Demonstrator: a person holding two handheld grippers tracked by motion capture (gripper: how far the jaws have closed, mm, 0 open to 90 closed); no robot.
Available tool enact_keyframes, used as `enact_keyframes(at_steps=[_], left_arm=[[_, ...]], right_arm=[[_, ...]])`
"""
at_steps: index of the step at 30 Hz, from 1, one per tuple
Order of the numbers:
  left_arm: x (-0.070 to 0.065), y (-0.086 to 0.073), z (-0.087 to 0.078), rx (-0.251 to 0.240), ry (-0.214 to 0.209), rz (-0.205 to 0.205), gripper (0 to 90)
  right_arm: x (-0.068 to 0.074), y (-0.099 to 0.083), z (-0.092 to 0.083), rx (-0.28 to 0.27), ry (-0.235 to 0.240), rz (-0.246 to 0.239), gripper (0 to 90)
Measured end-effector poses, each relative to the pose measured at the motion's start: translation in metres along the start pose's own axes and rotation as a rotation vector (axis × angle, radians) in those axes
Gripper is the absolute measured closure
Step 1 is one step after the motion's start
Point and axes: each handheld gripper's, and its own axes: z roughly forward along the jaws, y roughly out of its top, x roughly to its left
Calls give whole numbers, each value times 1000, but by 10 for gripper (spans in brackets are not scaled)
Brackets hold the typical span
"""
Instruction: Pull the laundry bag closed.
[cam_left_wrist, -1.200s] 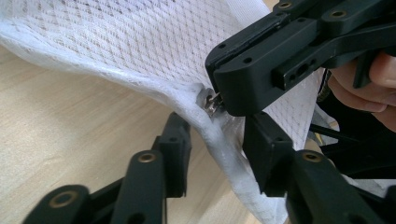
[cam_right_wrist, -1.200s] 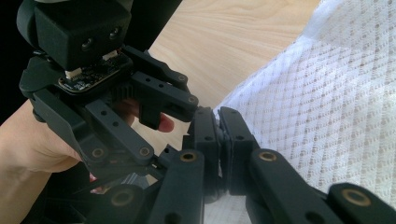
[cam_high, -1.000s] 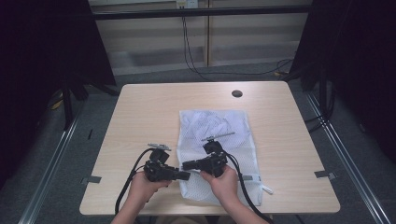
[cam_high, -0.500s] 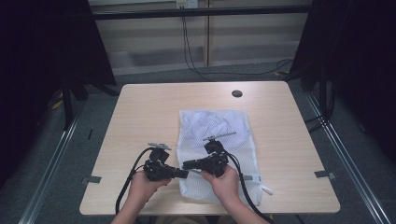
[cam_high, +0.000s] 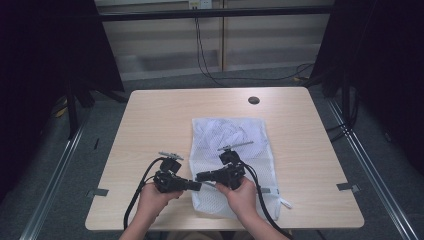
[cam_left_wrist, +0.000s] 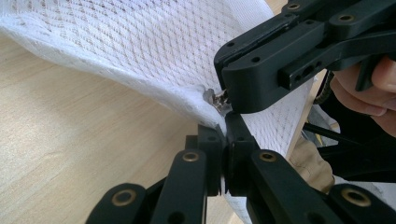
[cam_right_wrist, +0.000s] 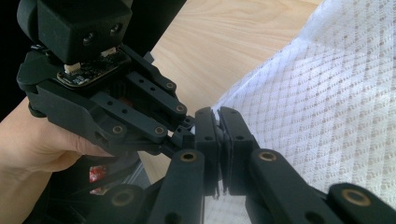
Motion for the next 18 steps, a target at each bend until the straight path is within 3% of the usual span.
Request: enact_keyframes(at_steps=[18], left_arm=[[-1,-1,-3,-18,-2,-15,882]], right_arm=[[-3,-2,-5,7,10,11,868]])
